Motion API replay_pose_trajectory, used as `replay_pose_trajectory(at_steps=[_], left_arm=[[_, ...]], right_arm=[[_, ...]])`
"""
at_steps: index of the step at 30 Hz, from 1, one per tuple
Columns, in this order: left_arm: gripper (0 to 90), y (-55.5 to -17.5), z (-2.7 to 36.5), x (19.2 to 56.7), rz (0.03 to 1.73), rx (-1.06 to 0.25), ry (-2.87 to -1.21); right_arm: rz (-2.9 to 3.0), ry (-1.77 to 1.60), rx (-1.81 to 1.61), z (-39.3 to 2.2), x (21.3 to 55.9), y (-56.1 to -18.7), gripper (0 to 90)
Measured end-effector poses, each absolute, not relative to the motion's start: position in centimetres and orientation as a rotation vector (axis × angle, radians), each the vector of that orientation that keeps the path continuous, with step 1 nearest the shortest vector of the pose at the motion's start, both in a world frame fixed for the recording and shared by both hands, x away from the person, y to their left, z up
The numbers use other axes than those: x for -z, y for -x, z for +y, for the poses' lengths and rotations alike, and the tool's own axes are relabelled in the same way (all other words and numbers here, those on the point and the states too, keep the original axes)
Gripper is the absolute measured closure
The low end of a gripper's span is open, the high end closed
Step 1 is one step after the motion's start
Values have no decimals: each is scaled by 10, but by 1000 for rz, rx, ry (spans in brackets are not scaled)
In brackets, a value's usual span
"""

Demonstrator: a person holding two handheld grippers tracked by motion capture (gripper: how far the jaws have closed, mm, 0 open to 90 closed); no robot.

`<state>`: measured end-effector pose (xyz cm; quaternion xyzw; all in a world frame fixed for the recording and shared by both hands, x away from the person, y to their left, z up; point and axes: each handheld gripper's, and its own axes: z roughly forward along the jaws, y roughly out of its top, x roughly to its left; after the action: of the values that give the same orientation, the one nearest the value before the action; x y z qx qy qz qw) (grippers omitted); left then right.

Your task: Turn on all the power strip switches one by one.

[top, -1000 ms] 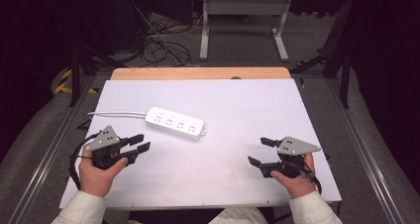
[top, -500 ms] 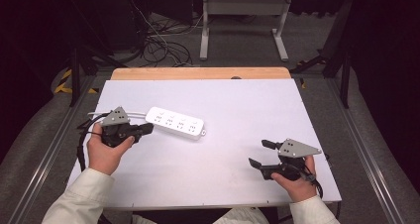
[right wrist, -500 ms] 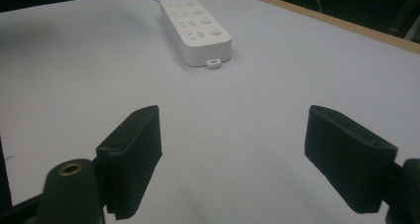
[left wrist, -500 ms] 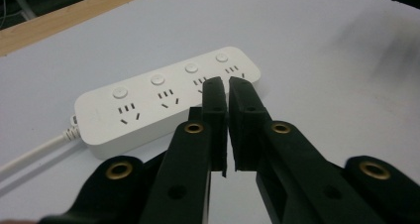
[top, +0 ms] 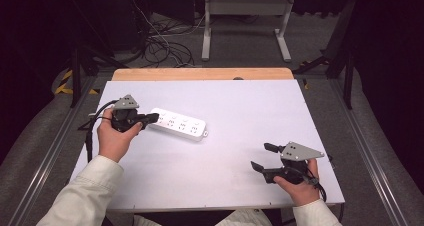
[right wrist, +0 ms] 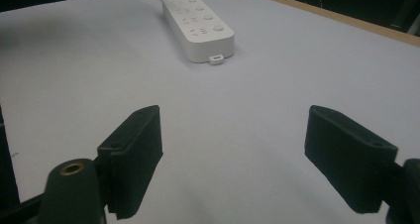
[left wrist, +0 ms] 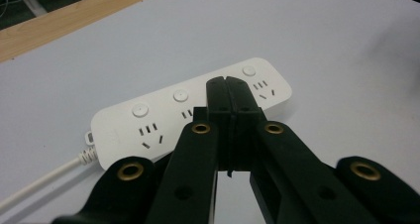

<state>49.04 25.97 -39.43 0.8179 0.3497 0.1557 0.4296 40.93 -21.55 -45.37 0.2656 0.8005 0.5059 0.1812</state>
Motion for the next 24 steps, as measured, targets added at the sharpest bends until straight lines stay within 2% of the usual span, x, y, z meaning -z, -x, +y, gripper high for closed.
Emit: replay_pose_trajectory(at_steps=[24], left_arm=[[897,-537,257,421,962,-396,-1997]], right_arm=[[2259,-742,-1431,-215,454,-408,225]])
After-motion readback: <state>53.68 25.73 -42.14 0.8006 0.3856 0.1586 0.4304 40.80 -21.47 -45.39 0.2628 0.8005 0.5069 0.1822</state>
